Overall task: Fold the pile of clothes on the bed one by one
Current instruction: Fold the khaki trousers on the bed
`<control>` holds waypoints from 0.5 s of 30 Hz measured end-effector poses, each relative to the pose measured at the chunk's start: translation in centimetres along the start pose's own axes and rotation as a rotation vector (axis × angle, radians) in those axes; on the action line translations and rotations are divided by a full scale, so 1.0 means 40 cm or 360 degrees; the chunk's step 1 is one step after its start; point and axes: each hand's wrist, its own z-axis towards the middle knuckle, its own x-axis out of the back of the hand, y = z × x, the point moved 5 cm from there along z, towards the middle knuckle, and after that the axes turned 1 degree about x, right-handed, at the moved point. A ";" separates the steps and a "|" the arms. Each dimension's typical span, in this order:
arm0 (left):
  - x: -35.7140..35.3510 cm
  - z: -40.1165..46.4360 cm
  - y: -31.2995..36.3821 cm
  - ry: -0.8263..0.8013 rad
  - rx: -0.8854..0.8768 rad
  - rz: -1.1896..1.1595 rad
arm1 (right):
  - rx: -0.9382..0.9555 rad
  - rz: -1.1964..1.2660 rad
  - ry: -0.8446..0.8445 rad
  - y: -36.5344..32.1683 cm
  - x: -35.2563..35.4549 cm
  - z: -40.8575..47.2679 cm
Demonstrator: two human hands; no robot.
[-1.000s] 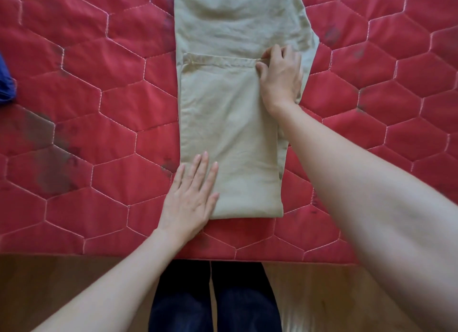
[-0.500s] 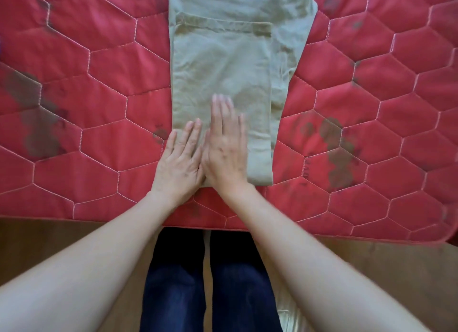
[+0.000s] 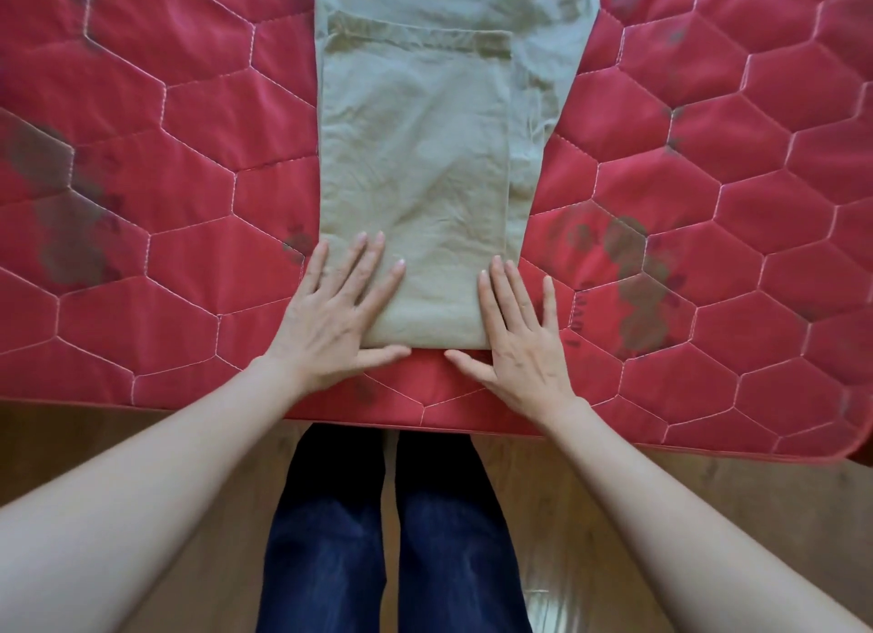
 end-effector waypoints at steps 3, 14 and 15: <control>0.006 -0.033 -0.016 -0.0029 -0.0233 0.0129 | 0.0342 0.0066 0.0261 -0.019 0.025 0.001; 0.187 -0.036 -0.054 0.0468 -0.0066 -0.0385 | 0.0175 0.0558 0.0588 0.000 0.191 0.048; 0.216 -0.029 -0.061 0.0477 -0.0025 -0.0479 | 0.0142 0.0622 0.0567 0.006 0.223 0.058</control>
